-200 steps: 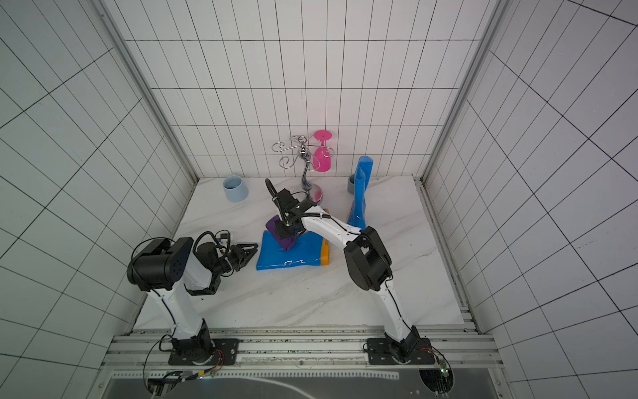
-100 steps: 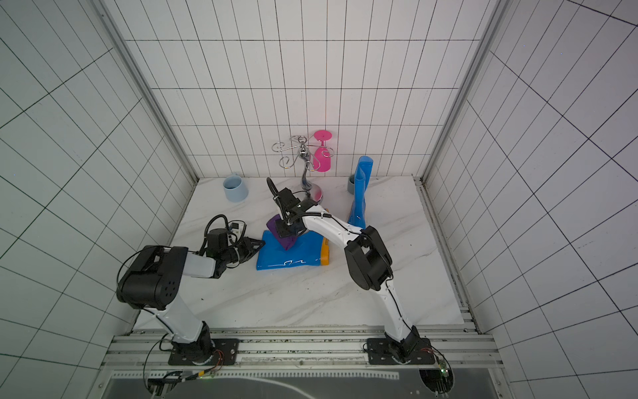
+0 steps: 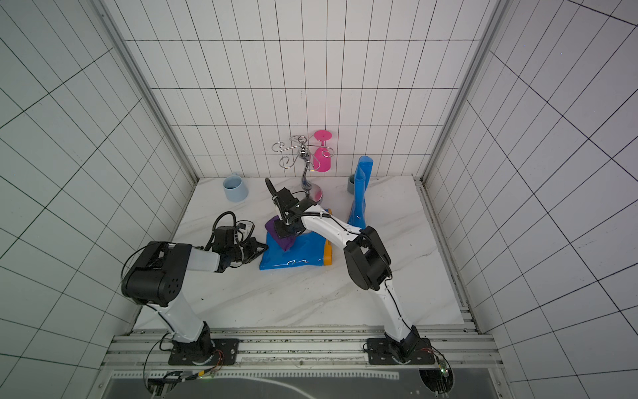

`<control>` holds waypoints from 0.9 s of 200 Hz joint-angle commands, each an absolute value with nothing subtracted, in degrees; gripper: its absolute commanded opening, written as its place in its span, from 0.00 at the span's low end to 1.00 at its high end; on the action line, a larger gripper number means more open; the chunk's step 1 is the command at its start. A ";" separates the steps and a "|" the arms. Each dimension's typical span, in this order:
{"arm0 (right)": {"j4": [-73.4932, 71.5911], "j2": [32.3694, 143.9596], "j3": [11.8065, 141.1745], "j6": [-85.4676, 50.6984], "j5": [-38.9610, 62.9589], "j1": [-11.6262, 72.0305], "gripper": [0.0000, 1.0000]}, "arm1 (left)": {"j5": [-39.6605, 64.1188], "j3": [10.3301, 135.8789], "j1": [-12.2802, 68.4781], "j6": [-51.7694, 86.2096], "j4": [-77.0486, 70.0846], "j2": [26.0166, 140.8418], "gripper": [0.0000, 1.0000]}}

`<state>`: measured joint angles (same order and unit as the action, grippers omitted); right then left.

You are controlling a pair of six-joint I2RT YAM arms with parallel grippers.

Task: Wipe the rubber boots with a cloth
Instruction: Wipe the dirt off the rubber boot.

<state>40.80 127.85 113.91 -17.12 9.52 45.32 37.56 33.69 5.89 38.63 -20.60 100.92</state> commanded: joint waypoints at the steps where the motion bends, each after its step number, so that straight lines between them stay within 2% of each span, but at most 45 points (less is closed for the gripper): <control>1: 43.94 132.06 122.26 -16.71 10.76 46.41 0.00 | 37.76 33.43 5.80 37.83 -20.07 102.41 0.00; 80: 47.08 138.25 123.85 -16.16 9.66 46.51 0.00 | 38.48 32.48 5.17 38.48 -21.75 102.49 0.00; 180: 44.30 125.35 100.41 -16.00 0.98 39.90 0.00 | 38.67 31.64 4.39 38.94 -22.62 102.20 0.00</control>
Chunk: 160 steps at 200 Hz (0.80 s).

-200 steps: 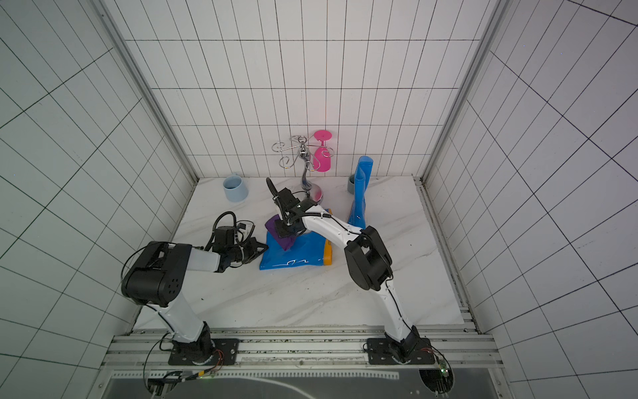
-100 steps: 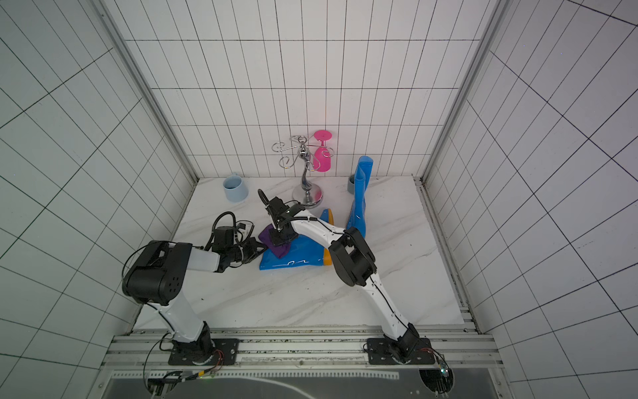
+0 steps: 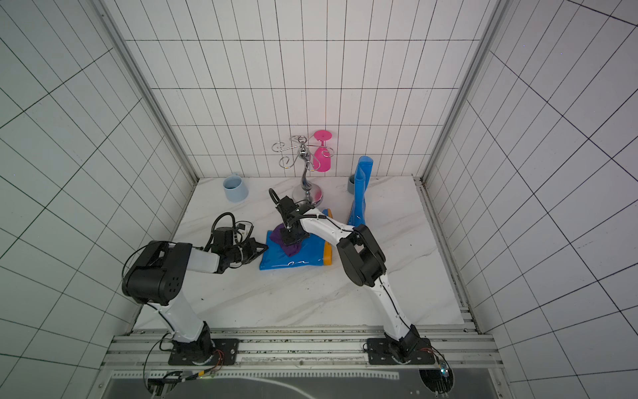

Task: Wipe the rubber boots with a cloth
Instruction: Wipe the dirt off the rubber boot.

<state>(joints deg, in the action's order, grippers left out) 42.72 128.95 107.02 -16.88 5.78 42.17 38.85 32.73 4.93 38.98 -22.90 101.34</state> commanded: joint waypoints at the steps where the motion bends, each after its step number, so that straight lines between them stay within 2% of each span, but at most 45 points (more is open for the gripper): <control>1: 44.30 125.21 100.17 -16.00 0.93 39.81 0.00 | 38.67 31.64 4.39 38.94 -22.60 102.17 0.00; 49: 43.20 115.85 88.69 -15.82 -2.28 34.65 0.00 | 38.79 31.22 4.09 39.02 -22.87 102.06 0.00; 93: 43.13 108.61 83.28 -15.51 -4.26 30.60 0.00 | 38.81 31.27 4.10 39.00 -22.88 101.97 0.00; 122: 43.15 109.50 86.80 -15.33 -2.18 31.26 0.00 | 38.84 31.34 4.15 39.02 -22.87 102.13 0.00; 160: 43.63 116.78 99.02 -17.05 1.55 38.87 0.00 | 39.02 31.47 4.17 39.07 -22.98 102.39 0.00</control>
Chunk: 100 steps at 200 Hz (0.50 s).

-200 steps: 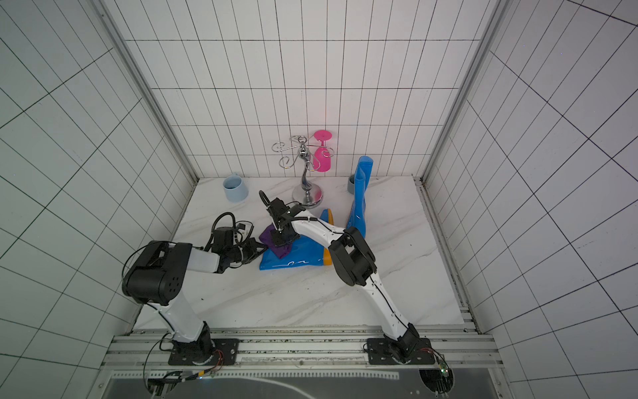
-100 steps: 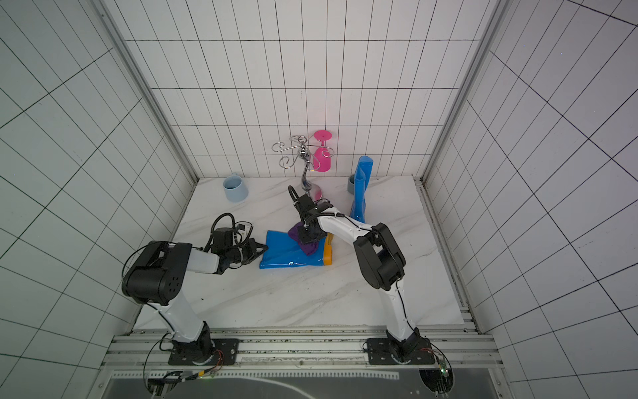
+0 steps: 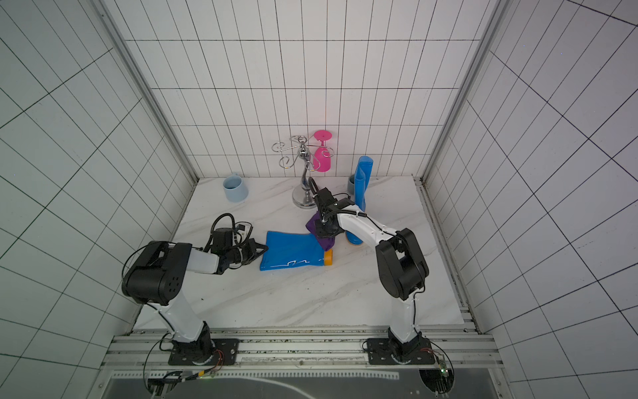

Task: Wipe the rubber boots with a cloth
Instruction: Wipe the dirt off the rubber boot.

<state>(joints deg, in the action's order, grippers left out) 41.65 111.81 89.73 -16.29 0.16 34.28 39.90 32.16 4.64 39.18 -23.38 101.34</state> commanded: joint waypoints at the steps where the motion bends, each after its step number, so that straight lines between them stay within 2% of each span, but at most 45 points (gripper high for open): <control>1: 43.61 116.97 99.26 -17.14 1.74 39.12 0.00 | 38.98 31.47 4.19 39.05 -23.01 102.39 0.00; 49: 43.70 125.29 108.43 -18.42 6.40 47.53 0.00 | 39.02 31.54 4.20 39.07 -22.98 102.39 0.00; 100: 44.47 129.83 110.27 -16.22 9.26 53.14 0.00 | 39.02 31.47 4.18 39.02 -23.05 102.40 0.00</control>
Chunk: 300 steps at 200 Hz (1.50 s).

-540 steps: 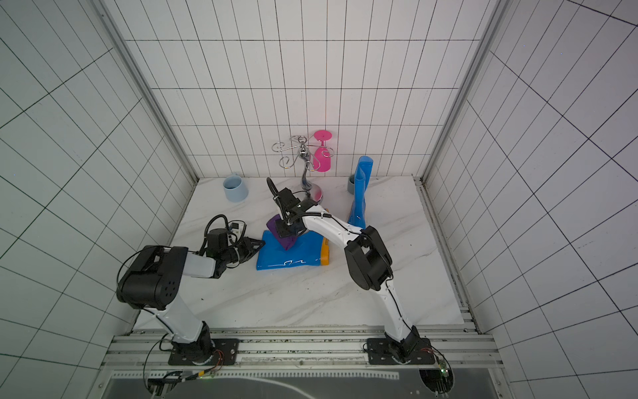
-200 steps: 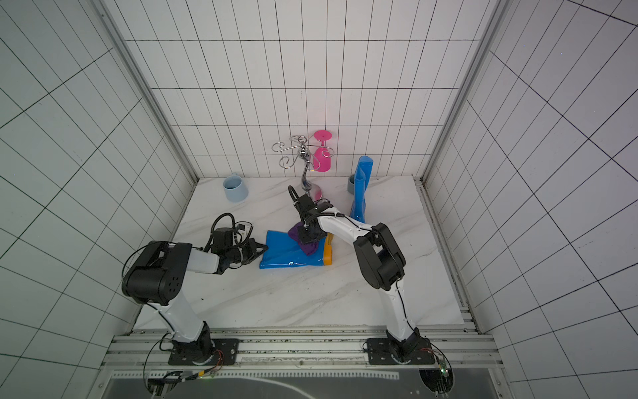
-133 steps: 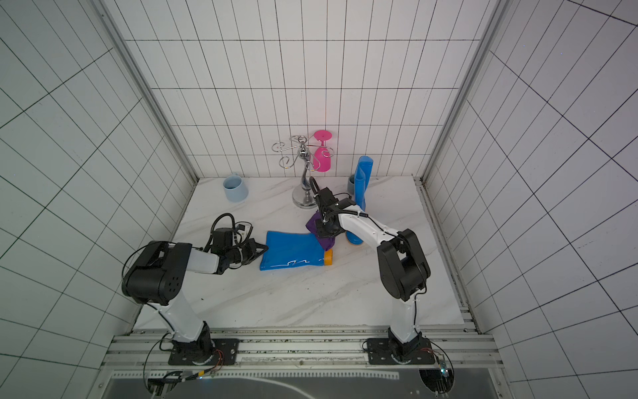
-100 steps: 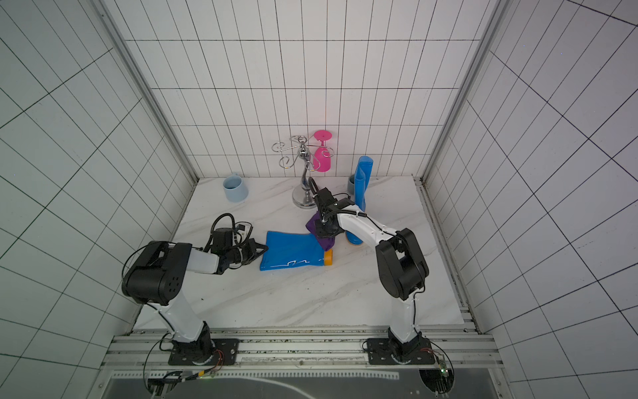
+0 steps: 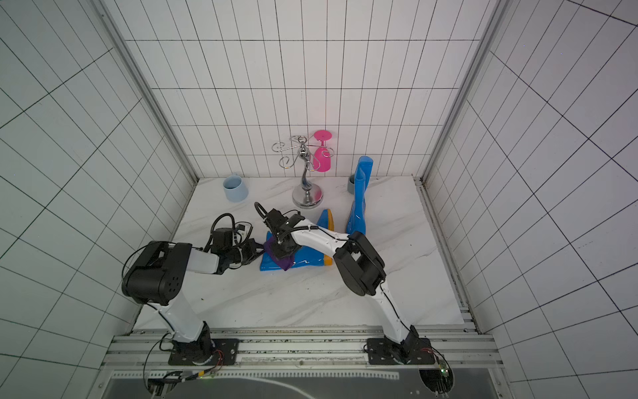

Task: Wipe the rubber boots with a cloth
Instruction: Wipe the dirt off the rubber boot.

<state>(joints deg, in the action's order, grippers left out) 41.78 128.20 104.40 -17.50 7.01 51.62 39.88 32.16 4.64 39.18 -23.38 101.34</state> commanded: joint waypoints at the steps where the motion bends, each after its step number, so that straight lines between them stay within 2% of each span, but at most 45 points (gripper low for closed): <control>1: 44.51 129.82 110.33 -16.20 9.25 53.20 0.00 | 39.02 31.51 4.20 39.02 -23.04 102.40 0.00; 26: 47.16 129.72 110.38 -16.08 7.12 52.84 0.00 | 38.98 31.37 4.14 38.96 -23.08 102.23 0.00; 55: 46.19 123.84 99.84 -16.24 3.77 51.08 0.00 | 38.94 31.35 4.17 39.03 -22.94 102.08 0.00; 100: 43.42 111.34 82.13 -16.88 -0.33 44.25 0.00 | 39.02 31.25 4.11 39.02 -23.11 101.98 0.00; 152: 44.50 99.76 73.24 -15.50 -4.39 35.27 0.00 | 39.02 31.27 4.05 39.02 -23.05 102.00 0.00; 178: 44.19 100.38 76.17 -15.07 -2.14 35.56 0.00 | 39.02 31.30 4.08 39.08 -22.96 101.99 0.00; 240: 41.75 114.52 93.69 -17.14 1.97 50.97 0.00 | 39.05 31.31 4.13 38.91 -22.95 102.04 0.00; 300: 44.46 123.43 101.63 -13.88 3.67 56.69 0.00 | 39.28 31.41 4.13 38.90 -23.05 102.23 0.00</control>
<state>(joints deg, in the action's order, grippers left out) 41.47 122.06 95.68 -15.92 2.17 56.36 40.53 32.01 4.54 39.20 -23.33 101.34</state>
